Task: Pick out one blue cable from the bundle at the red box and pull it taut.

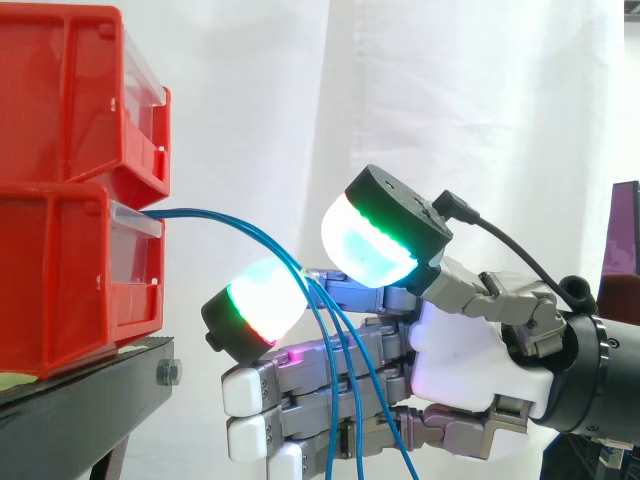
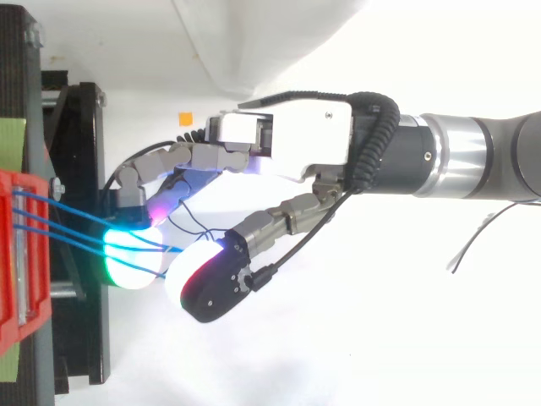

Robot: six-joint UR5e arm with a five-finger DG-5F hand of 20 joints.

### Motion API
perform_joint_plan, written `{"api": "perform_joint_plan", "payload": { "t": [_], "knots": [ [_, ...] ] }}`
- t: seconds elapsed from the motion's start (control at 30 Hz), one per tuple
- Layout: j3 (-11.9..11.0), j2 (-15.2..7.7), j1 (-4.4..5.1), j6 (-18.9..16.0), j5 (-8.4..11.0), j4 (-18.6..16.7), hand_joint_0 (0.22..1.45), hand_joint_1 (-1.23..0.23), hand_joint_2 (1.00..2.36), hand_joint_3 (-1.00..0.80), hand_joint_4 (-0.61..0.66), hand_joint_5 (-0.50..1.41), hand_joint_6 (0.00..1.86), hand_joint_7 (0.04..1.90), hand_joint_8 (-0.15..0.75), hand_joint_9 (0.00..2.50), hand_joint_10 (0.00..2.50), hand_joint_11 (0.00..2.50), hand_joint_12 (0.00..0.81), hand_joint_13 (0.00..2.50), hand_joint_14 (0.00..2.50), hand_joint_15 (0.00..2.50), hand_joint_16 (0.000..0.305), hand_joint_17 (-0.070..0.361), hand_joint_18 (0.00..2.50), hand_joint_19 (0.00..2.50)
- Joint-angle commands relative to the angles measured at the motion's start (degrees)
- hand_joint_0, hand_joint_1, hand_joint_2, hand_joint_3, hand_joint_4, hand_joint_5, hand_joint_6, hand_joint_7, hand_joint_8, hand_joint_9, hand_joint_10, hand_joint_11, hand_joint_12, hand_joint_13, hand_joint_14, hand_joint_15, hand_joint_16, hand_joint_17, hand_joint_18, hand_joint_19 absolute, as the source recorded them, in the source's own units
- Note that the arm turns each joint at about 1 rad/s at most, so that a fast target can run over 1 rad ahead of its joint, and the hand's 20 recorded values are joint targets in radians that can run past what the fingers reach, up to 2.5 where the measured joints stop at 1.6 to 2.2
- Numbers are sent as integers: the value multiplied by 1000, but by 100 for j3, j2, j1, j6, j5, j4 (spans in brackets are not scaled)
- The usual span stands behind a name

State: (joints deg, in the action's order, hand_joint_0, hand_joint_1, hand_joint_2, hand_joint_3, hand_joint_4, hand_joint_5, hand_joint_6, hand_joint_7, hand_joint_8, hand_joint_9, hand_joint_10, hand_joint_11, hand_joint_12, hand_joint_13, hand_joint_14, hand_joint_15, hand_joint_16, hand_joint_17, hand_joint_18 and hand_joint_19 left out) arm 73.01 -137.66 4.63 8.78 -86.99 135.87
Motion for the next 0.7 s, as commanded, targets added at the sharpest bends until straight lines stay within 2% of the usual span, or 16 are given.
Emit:
{"api": "perform_joint_plan", "payload": {
  "t": [0.0,0.17,0.23,0.4,0.6,0.67],
  "knots": [
    [-6,2,3,1,-2,-8,567,-579,1006,-432,153,-84,575,1219,288,736,19,430,378,725,19,485,52,117,541,612],
    [3,-7,3,1,7,-8,566,-565,1005,-436,157,-92,644,1117,293,773,18,453,384,751,21,491,53,118,559,626],
    [-6,-7,-6,1,-2,-8,571,-505,1004,-442,154,-90,693,1047,295,798,18,454,382,766,21,502,53,118,572,628],
    [3,2,-6,1,7,-8,585,-436,1005,-432,149,-86,727,1009,301,854,21,459,385,818,20,518,53,118,603,628],
    [-14,2,-23,1,-19,-8,605,-481,1012,-362,157,-88,755,999,304,883,20,476,389,831,21,526,52,118,609,628],
    [-23,2,-32,1,-46,-8,597,-511,1013,-323,159,-98,798,945,308,885,20,482,389,835,20,525,52,118,611,627]
  ]
}}
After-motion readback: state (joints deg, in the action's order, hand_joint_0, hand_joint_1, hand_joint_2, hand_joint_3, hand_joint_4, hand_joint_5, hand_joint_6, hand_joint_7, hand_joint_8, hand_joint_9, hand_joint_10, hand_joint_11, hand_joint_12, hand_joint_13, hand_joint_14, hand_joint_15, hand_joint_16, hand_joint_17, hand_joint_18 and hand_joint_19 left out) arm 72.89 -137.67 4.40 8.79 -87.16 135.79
